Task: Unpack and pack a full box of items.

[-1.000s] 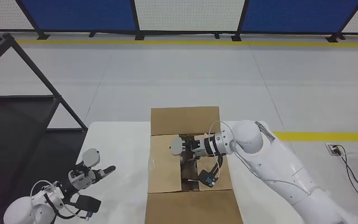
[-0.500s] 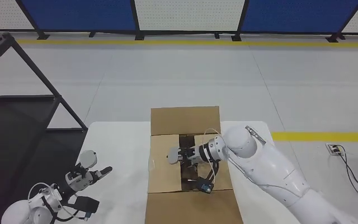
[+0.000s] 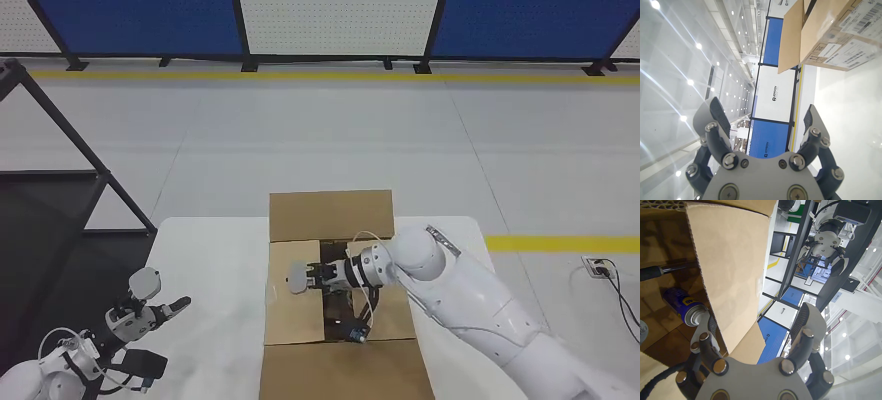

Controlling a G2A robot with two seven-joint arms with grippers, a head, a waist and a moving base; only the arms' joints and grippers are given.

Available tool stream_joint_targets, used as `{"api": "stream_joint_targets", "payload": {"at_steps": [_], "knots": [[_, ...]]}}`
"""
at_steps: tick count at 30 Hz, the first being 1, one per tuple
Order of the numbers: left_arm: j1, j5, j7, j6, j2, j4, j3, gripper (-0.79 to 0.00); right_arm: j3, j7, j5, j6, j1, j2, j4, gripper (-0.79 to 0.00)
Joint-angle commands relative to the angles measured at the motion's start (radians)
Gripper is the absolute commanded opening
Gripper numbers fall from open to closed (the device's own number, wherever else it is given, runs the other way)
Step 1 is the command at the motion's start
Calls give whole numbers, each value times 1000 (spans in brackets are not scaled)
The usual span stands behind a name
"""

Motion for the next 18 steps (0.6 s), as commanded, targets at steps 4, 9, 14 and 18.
{"api": "stream_joint_targets", "payload": {"at_steps": [4, 9, 14, 18], "knots": [[0, 0, 0, 0, 0, 0, 0, 0, 5, 5, 5, 27, 8, -5, -7, 0], [0, 0, 0, 0, 0, 0, 0, 0, 18, -2, -1, 41, 13, -2, -31, 0], [0, 0, 0, 0, 0, 0, 0, 0, 34, -4, -7, 51, 15, 3, -74, 0], [0, 0, 0, 0, 0, 0, 0, 0, 43, 6, -21, 44, 20, 6, -111, 0]]}}
